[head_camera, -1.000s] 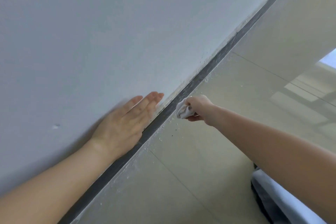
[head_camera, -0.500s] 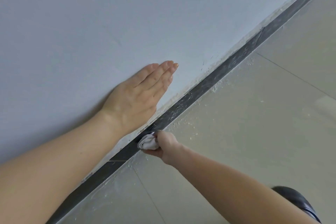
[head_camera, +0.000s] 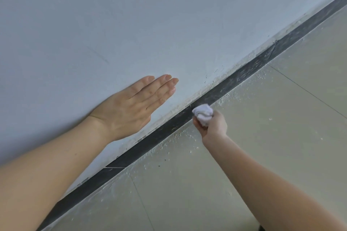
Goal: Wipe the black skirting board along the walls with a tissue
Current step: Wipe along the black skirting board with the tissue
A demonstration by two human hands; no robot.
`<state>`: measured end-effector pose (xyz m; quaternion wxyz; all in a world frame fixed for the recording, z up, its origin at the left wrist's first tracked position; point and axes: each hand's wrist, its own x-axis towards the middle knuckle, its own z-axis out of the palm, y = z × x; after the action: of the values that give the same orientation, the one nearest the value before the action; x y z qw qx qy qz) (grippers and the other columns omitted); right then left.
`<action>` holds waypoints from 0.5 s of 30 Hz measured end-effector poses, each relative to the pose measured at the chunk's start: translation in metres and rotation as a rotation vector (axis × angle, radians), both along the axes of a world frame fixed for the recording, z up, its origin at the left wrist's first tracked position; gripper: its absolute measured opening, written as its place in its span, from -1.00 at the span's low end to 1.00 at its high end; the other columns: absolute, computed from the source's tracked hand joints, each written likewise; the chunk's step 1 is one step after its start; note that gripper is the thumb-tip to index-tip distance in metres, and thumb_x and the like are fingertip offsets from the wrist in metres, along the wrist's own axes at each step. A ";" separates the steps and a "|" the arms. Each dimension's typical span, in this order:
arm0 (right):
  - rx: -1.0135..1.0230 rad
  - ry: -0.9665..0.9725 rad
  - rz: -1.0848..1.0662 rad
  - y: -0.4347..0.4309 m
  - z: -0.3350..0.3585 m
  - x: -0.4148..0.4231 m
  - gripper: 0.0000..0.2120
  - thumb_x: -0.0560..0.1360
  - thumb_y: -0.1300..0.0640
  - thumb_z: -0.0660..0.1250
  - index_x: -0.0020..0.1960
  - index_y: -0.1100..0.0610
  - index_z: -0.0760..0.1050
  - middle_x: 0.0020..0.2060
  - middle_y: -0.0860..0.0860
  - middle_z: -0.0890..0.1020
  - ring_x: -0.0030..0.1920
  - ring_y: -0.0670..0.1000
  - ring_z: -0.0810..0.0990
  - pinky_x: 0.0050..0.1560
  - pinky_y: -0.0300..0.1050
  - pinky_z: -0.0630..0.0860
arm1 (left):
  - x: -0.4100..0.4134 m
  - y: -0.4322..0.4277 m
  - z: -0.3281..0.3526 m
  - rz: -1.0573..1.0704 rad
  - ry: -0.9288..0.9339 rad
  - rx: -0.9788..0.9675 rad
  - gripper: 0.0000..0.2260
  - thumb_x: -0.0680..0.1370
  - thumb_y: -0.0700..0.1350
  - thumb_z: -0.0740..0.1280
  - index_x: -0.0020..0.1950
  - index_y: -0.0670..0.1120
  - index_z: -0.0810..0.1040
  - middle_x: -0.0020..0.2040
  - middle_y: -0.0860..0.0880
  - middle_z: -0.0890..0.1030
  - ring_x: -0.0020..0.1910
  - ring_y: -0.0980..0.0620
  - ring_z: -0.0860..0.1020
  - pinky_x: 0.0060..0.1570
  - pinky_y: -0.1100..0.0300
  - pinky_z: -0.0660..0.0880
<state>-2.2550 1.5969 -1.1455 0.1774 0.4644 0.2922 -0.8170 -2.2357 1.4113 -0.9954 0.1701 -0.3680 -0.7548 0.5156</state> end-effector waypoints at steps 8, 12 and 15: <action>-0.204 -0.009 0.690 -0.091 -0.012 0.062 -0.85 0.54 0.38 0.16 -0.03 0.37 0.51 0.17 0.19 0.53 0.06 0.04 0.57 0.25 -0.10 0.49 | -0.001 0.001 0.000 -0.016 0.014 -0.058 -0.44 0.58 -0.03 -0.07 0.55 -0.22 0.01 0.56 -0.17 0.04 0.52 -0.08 0.04 0.46 -0.05 -0.09; -0.064 0.041 0.561 -0.069 -0.021 0.025 -0.62 0.56 0.32 0.11 0.38 0.32 0.32 0.25 0.25 0.49 -0.14 0.09 0.57 -0.12 -0.04 0.62 | -0.002 0.001 0.000 -0.045 -0.010 -0.020 -0.43 0.57 -0.02 -0.03 0.55 -0.22 0.04 0.56 -0.15 0.07 0.52 -0.07 0.07 0.46 -0.03 -0.06; 0.024 0.050 0.501 -0.033 -0.017 -0.006 -0.63 0.57 0.32 0.08 0.37 0.31 0.30 0.14 0.23 0.51 -0.19 0.09 0.57 -0.24 -0.05 0.62 | -0.003 0.000 0.000 -0.067 0.005 0.002 -0.44 0.58 -0.02 -0.03 0.55 -0.23 0.06 0.55 -0.16 0.08 0.51 -0.09 0.09 0.46 -0.03 -0.04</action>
<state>-2.2607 1.5635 -1.1629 0.3613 0.3592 0.4123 -0.7553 -2.2391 1.4110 -0.9958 0.1893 -0.3920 -0.7420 0.5099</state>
